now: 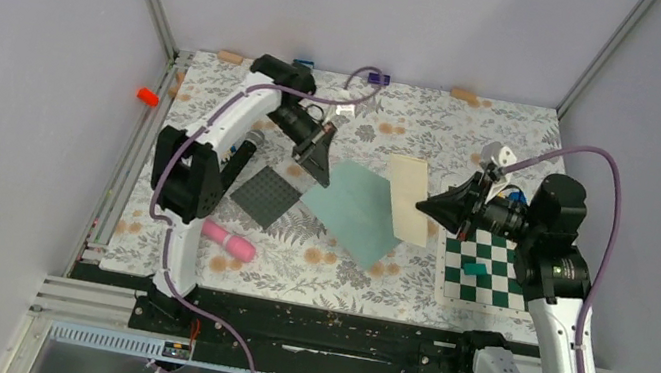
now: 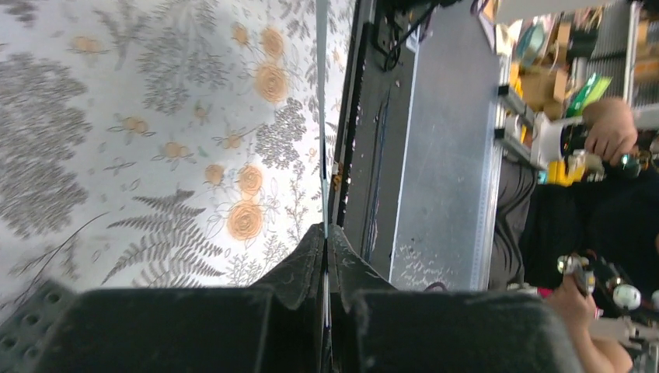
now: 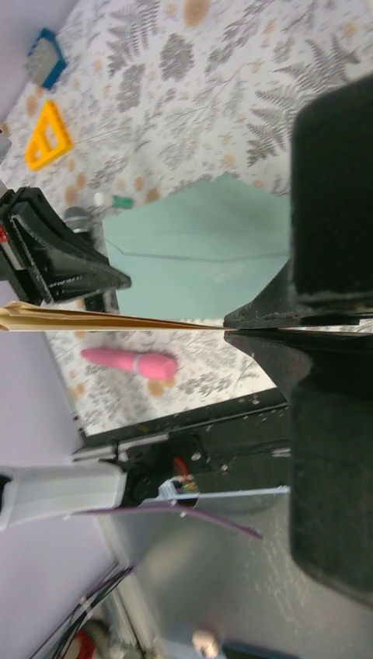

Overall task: Place the letter into the envelope and seal it
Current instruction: Place the letter in the envelope.

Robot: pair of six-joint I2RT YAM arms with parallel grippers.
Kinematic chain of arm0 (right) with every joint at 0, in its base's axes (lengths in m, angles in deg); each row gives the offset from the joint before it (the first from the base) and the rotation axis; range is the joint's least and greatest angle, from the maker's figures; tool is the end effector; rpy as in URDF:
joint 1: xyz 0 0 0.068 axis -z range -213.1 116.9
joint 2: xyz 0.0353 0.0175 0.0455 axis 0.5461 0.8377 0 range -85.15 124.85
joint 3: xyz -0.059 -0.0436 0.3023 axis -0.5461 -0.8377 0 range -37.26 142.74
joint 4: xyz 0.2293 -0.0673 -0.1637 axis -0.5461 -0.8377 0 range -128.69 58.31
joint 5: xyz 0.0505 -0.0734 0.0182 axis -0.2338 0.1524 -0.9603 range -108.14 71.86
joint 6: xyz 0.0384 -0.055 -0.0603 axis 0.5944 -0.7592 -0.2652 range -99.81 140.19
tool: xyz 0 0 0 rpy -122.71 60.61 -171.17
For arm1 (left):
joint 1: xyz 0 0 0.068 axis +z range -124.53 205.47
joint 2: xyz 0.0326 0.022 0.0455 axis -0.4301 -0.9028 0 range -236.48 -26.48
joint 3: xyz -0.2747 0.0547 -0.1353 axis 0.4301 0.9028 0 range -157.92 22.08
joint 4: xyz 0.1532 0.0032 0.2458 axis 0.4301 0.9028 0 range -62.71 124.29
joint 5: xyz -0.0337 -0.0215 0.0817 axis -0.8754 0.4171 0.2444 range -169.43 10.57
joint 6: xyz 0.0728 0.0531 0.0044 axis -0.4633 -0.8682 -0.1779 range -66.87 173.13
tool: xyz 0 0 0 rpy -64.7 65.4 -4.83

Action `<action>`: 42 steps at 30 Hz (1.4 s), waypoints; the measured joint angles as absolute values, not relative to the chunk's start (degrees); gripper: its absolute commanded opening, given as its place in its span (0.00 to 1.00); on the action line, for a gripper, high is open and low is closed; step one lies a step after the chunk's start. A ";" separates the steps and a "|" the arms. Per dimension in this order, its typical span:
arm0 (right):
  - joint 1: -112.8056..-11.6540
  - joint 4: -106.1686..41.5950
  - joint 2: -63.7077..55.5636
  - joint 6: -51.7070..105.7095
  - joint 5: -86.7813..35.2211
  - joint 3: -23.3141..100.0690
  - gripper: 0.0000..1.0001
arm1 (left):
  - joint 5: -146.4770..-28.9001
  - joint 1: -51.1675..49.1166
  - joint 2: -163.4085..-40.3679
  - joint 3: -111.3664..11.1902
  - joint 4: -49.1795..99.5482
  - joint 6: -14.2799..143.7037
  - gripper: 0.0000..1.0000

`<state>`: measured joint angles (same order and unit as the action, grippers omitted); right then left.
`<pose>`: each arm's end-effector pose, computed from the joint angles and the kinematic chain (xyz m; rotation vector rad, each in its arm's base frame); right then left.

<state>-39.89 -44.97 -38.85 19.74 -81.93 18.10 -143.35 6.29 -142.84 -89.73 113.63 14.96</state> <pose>0.1720 0.0934 0.4272 -0.9402 1.4125 0.9883 0.3840 -0.2102 0.3139 1.2063 2.2310 -1.5640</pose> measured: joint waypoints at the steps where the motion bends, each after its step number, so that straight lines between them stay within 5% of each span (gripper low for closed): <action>1: -39.89 -47.83 -39.02 16.77 -81.32 18.27 0.00 | -141.88 4.02 -143.65 -90.60 114.11 14.96 0.00; 11: -39.89 -66.80 -36.18 -5.40 -74.37 15.47 0.00 | -126.06 -7.89 -144.94 -91.35 106.20 21.73 0.00; 24: -39.89 -72.23 -23.24 -8.76 -70.76 13.72 0.00 | -108.57 -10.36 -149.94 -91.35 93.20 24.69 0.01; 42: -39.85 -73.16 -5.45 -3.76 -65.08 23.80 0.00 | -110.32 -11.30 -151.67 -92.31 89.81 16.93 0.02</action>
<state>-39.85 -73.16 -5.45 -3.76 -65.08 23.80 -110.32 -11.30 -151.67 -92.31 89.81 16.93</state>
